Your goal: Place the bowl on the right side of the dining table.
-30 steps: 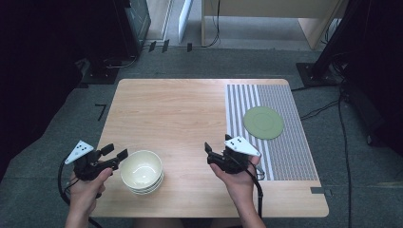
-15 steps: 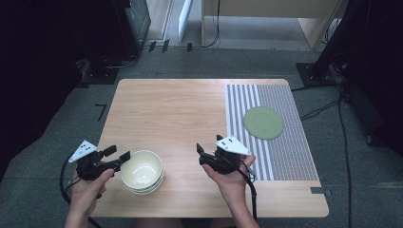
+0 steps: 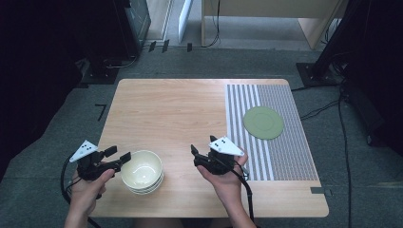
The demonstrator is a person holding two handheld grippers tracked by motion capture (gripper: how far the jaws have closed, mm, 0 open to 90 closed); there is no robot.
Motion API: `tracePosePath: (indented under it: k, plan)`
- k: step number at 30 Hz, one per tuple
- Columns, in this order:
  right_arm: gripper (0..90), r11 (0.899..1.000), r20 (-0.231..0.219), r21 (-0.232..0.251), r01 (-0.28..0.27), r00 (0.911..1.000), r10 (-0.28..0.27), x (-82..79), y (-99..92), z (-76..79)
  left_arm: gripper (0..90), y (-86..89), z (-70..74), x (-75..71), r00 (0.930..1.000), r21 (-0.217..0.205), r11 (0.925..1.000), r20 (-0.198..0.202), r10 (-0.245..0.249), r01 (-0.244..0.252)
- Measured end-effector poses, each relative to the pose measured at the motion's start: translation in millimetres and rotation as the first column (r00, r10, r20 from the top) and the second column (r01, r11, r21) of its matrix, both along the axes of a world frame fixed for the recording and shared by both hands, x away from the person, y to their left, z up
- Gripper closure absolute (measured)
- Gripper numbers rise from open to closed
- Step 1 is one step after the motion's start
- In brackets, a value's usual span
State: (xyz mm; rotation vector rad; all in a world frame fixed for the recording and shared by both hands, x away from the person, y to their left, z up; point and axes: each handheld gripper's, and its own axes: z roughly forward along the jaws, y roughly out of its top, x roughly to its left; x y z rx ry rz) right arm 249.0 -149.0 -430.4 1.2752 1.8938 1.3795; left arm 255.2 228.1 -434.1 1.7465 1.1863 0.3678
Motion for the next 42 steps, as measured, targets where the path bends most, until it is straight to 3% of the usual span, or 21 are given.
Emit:
tracePosePath:
  k: [9, 13, 18, 20, 24, 26, 32, 38, 42]
  plan:
    - [24.9, 0.999, -0.022, -0.006, -0.037, 0.9991, 0.037, -0.2, 13.9, -3.4, 36.6, 1.7, 0.9, -0.6, 0.9999, -0.022, 0.9997, -0.012, -0.011, 0.011]
    - [25.3, 0.998, -0.021, 0.008, -0.055, 0.9983, 0.055, -1.5, 20.2, -4.0, 39.8, 0.3, 1.8, -1.0, 0.9991, -0.020, 0.9990, -0.017, -0.040, 0.040]
    - [33.3, 0.997, -0.022, 0.025, -0.078, 0.9967, 0.078, -3.2, 28.3, -5.0, 47.5, -2.4, 3.4, -2.7, 0.9965, -0.024, 0.9963, -0.011, -0.082, 0.082]
    - [38.0, 0.995, -0.031, 0.041, -0.092, 0.9951, 0.094, -2.9, 31.1, -5.7, 49.9, -5.1, 2.1, -2.5, 0.9943, -0.003, 0.9946, -0.022, -0.104, 0.104]
    - [43.2, 0.983, -0.069, 0.098, -0.158, 0.9839, 0.165, -0.4, 35.6, -7.0, 55.5, -13.4, 0.5, -2.8, 0.9918, 0.051, 0.9907, -0.029, -0.125, 0.126]
    - [49.0, 0.981, -0.069, 0.092, -0.171, 0.9817, 0.177, -0.7, 38.9, -7.6, 60.2, -16.3, 1.0, -3.4, 0.9919, 0.061, 0.9901, -0.021, -0.125, 0.126]
    - [53.6, 0.974, -0.070, 0.096, -0.206, 0.9746, 0.213, -1.5, 48.8, -9.4, 67.9, -21.6, -0.9, -3.1, 0.9903, 0.118, 0.9835, -0.039, -0.134, 0.137]
    - [59.7, 0.952, -0.098, 0.136, -0.274, 0.9524, 0.288, -1.7, 59.1, -11.8, 76.7, -25.6, -1.6, -3.3, 0.9924, 0.166, 0.9785, -0.027, -0.120, 0.123]
    - [59.1, 0.949, -0.108, 0.129, -0.289, 0.9467, 0.303, -2.2, 65.9, -12.9, 81.4, -25.9, -0.9, -5.1, 0.9920, 0.180, 0.9757, -0.001, -0.126, 0.124]
